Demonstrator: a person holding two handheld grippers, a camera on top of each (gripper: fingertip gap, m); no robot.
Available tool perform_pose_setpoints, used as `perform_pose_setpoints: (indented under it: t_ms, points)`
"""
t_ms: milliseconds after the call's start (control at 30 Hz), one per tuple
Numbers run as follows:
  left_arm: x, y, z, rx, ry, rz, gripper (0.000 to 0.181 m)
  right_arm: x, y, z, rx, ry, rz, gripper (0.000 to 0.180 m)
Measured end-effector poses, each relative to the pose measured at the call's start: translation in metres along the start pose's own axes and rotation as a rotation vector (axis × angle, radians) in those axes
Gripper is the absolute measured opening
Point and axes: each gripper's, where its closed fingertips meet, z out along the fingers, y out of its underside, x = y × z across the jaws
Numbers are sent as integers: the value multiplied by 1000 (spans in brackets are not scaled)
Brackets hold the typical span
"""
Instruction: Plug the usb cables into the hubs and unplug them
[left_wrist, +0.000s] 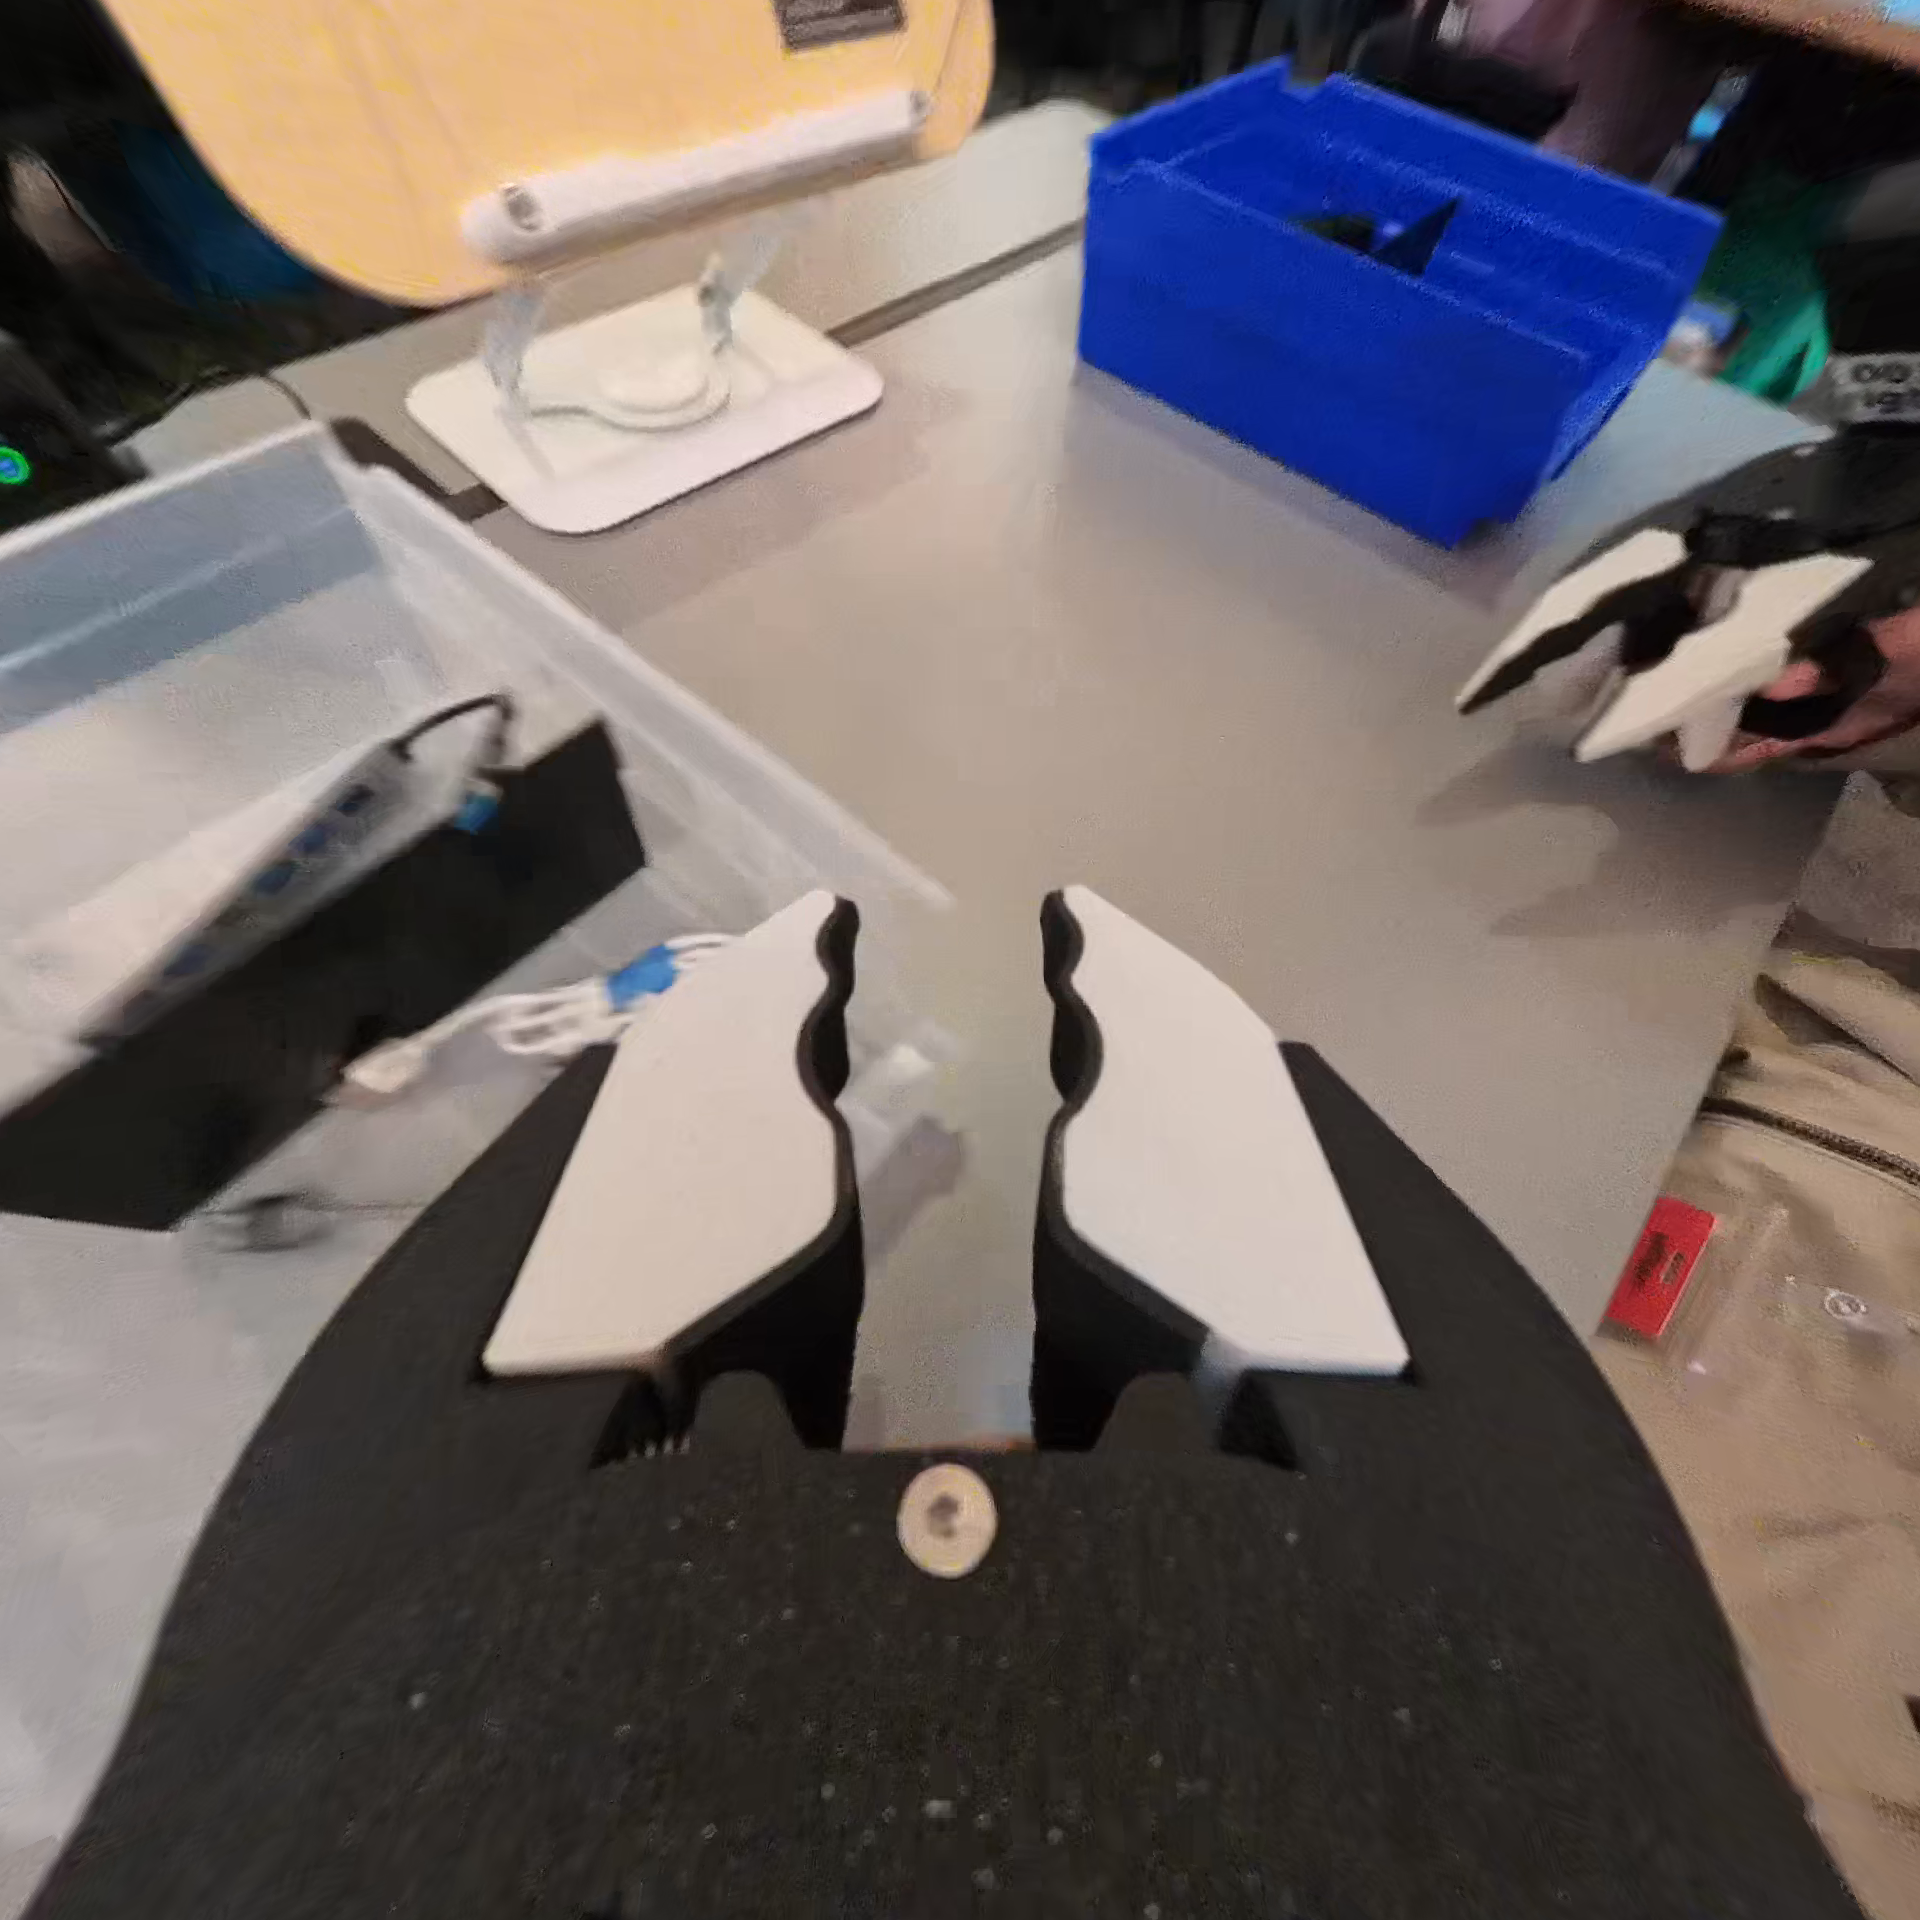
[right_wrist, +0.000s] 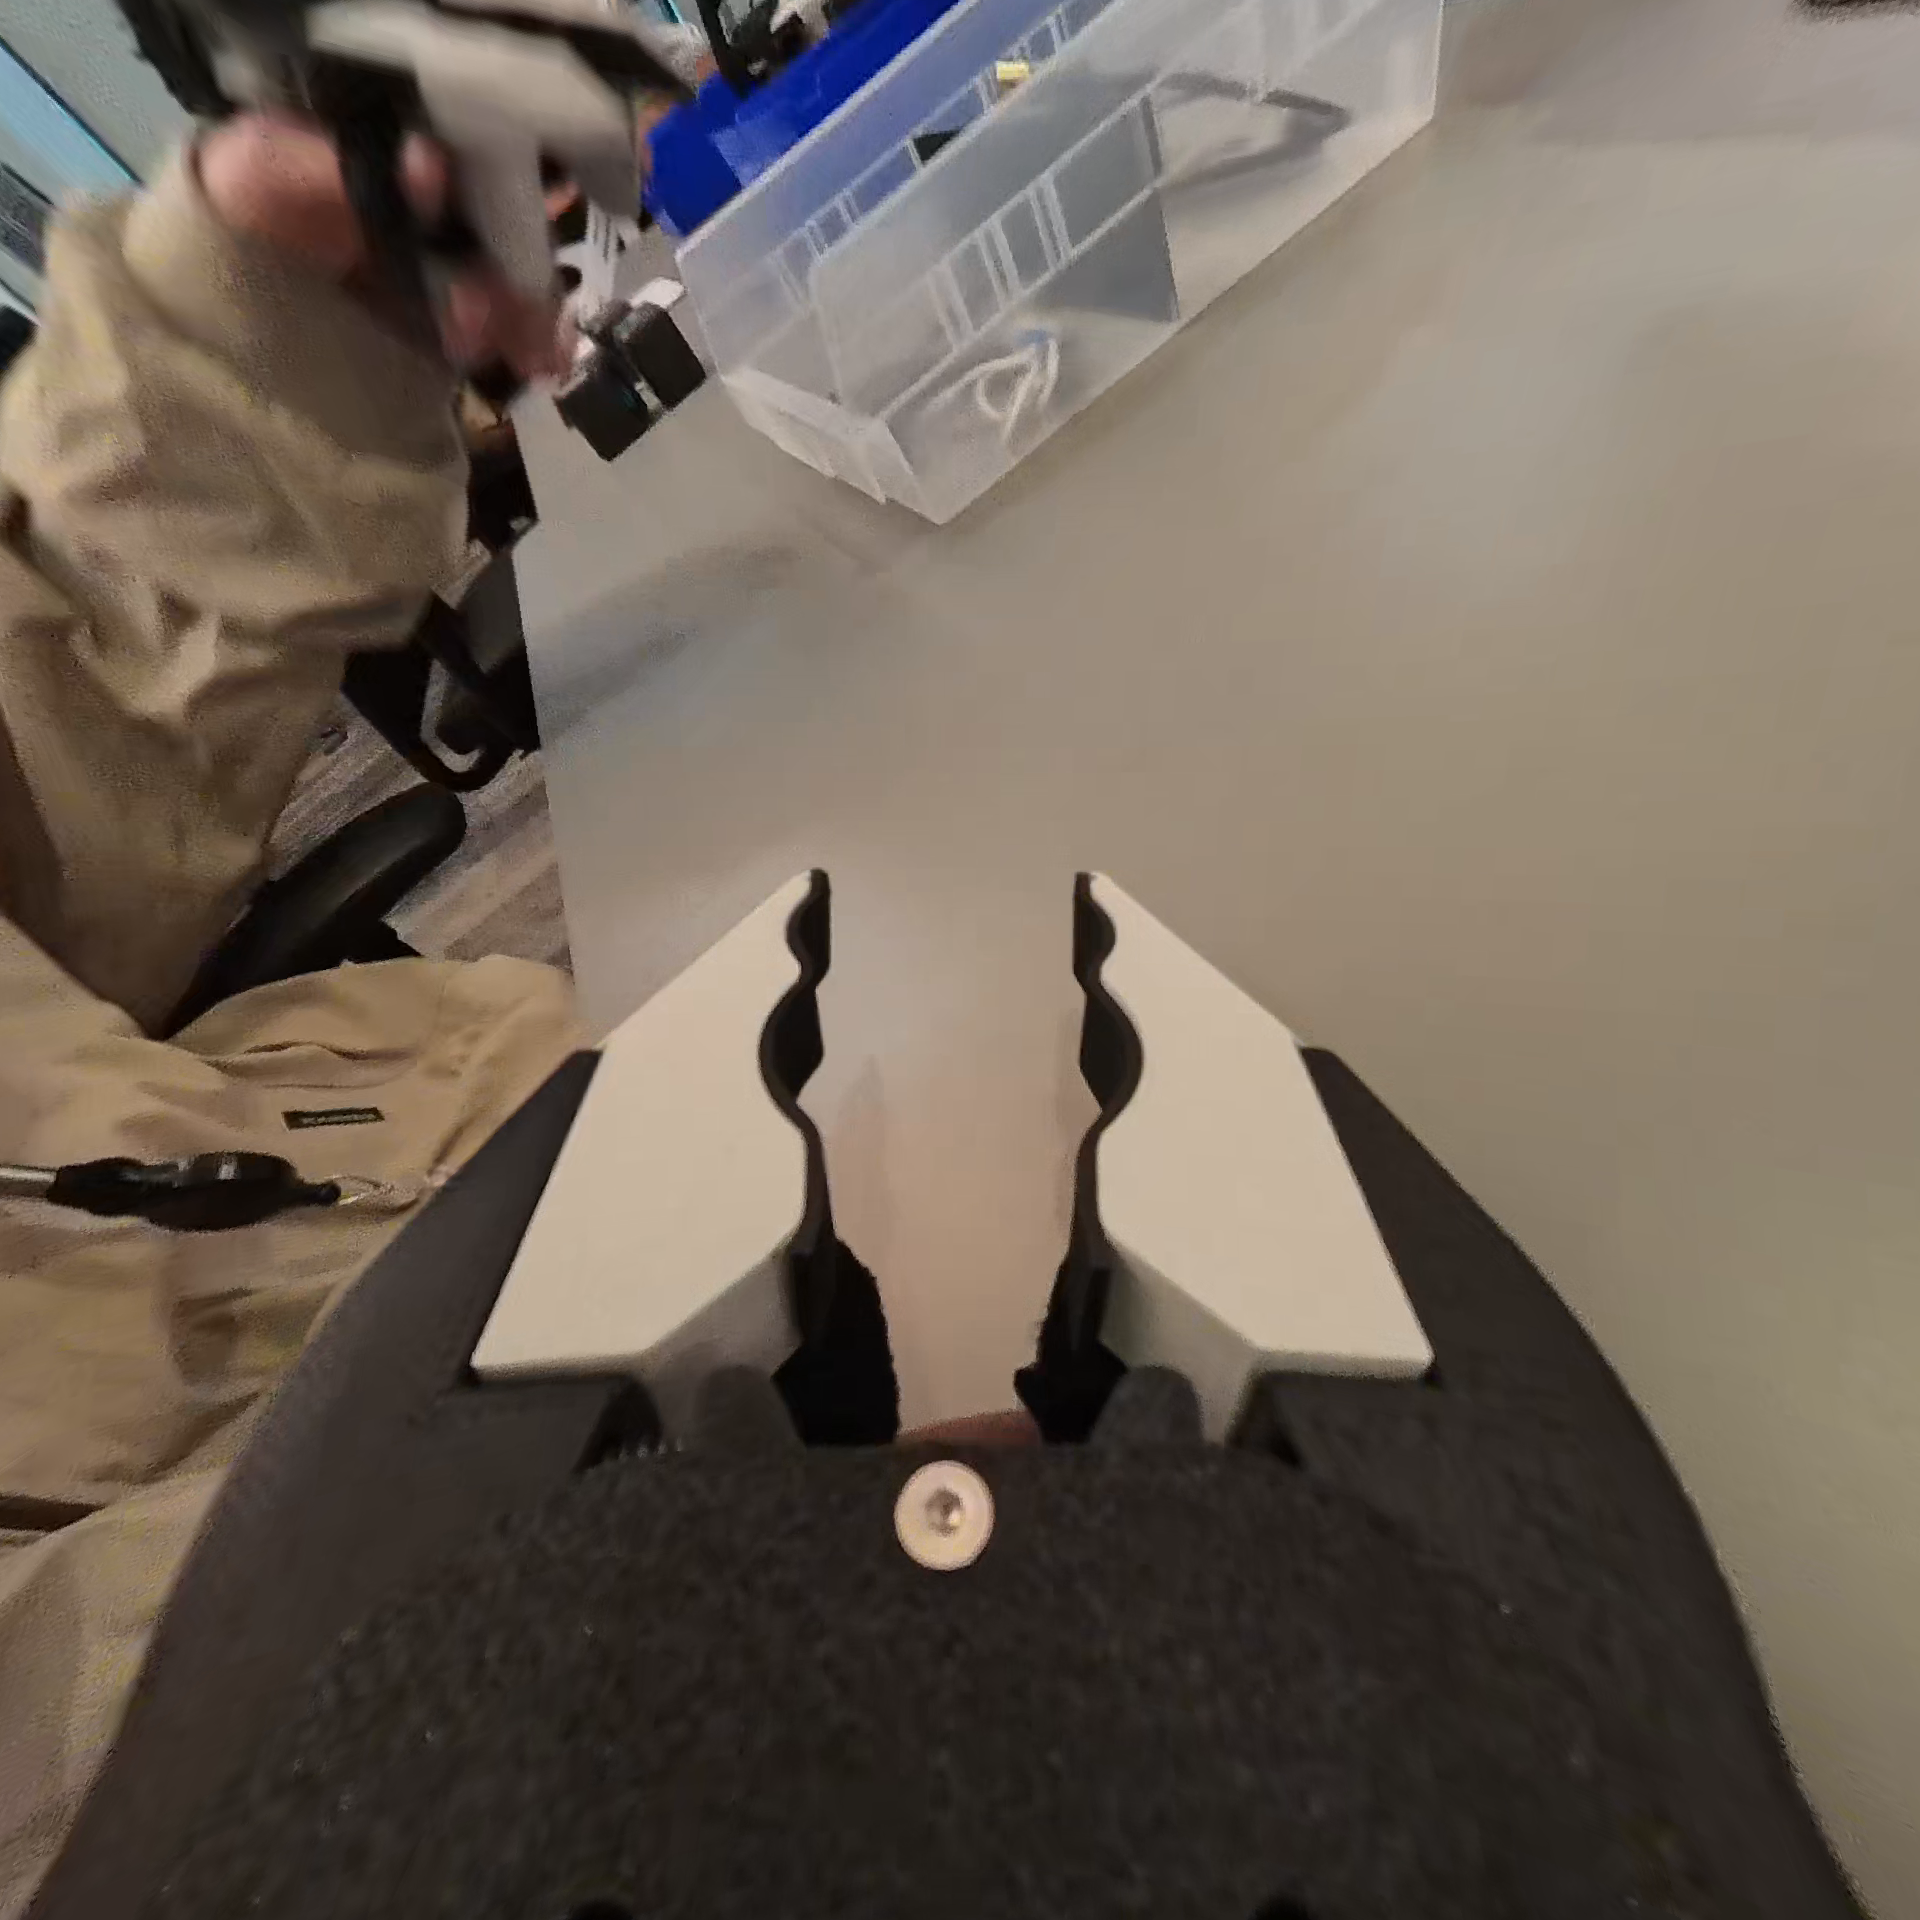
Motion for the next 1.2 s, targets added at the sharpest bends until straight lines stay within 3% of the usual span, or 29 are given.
perform_pose_setpoints:
  t_ms: [133,267,433,567,633,667,767,833,967,1067,1200]
  points:
    - [-112,-29,22,-218,-191,262,40,-2,8,5,-30,-30,57,46]
    - [-201,1,65,-620,-237,615,48,-3,11,9,-58,-37,44,46]
    - [-210,45,108,-862,18,462,54,-1,13,6,-59,-42,68,46]
    - [-222,67,126,-982,15,387,53,-1,10,5,-48,-57,85,46]
    - [-230,73,132,-994,-19,413,46,-1,12,6,-59,-65,94,46]
    - [-231,75,134,-997,-19,426,30,-1,14,7,-67,-66,96,46]
    - [-231,73,131,-978,-28,476,22,-2,18,9,-86,-65,102,46]
    - [-232,59,126,-917,-74,520,12,-2,17,9,-83,-63,98,46]
    - [-221,8,103,-749,-212,653,11,-4,11,7,-61,-63,89,46]
    - [-183,-43,80,-600,-335,831,11,-6,1,2,-20,-61,63,46]
    - [-89,-94,61,-388,-462,1140,11,-5,-42,-15,88,-45,-8,46]
